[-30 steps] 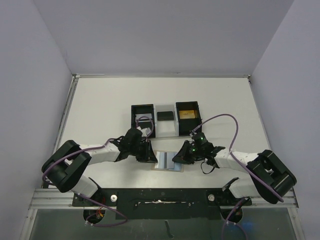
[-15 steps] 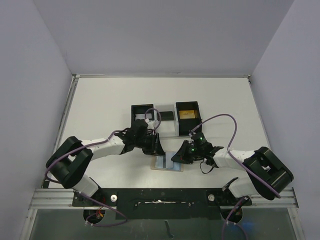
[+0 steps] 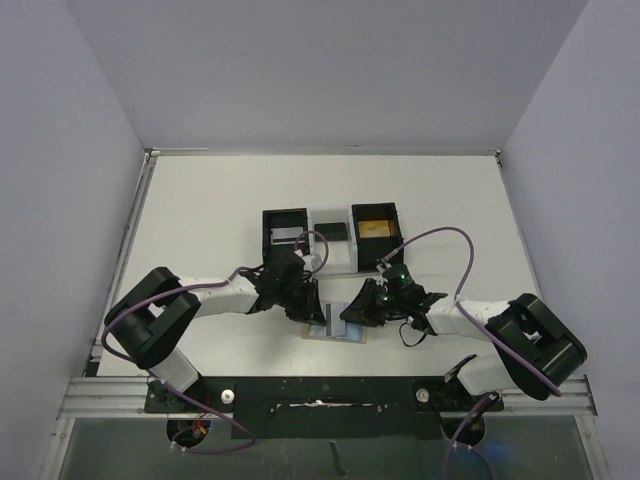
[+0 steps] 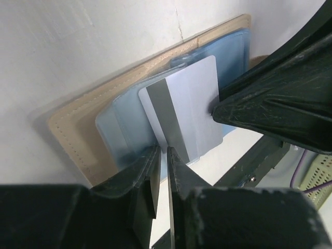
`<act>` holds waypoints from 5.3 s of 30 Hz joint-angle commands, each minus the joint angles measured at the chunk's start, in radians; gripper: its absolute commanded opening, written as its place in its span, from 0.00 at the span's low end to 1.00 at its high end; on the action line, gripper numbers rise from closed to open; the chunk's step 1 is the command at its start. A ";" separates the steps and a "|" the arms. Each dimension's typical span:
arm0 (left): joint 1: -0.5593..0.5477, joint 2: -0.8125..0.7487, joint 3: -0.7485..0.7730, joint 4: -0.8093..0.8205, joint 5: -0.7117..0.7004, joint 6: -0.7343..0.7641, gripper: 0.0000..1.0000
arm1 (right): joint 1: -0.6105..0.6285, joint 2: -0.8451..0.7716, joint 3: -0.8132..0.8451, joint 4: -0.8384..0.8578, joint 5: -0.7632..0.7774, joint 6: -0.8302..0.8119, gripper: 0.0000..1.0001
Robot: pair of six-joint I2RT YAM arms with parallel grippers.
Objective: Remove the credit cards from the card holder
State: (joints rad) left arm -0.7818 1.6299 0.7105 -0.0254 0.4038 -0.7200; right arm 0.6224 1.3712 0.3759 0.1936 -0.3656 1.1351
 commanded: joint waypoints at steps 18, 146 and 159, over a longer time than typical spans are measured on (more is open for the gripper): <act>-0.010 -0.013 -0.049 -0.069 -0.167 0.009 0.07 | 0.046 0.036 0.012 0.170 -0.013 0.033 0.09; 0.635 -0.912 -0.035 -0.338 -0.526 0.369 0.84 | 0.241 0.106 0.681 -0.013 0.473 -1.423 0.00; 0.635 -0.968 -0.037 -0.355 -0.597 0.348 0.84 | 0.298 0.391 0.956 -0.153 0.441 -1.657 0.00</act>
State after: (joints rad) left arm -0.1539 0.6632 0.6598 -0.4076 -0.1719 -0.3630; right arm 0.9077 1.7454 1.2655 0.0475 0.0643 -0.4393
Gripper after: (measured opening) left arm 0.829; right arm 0.029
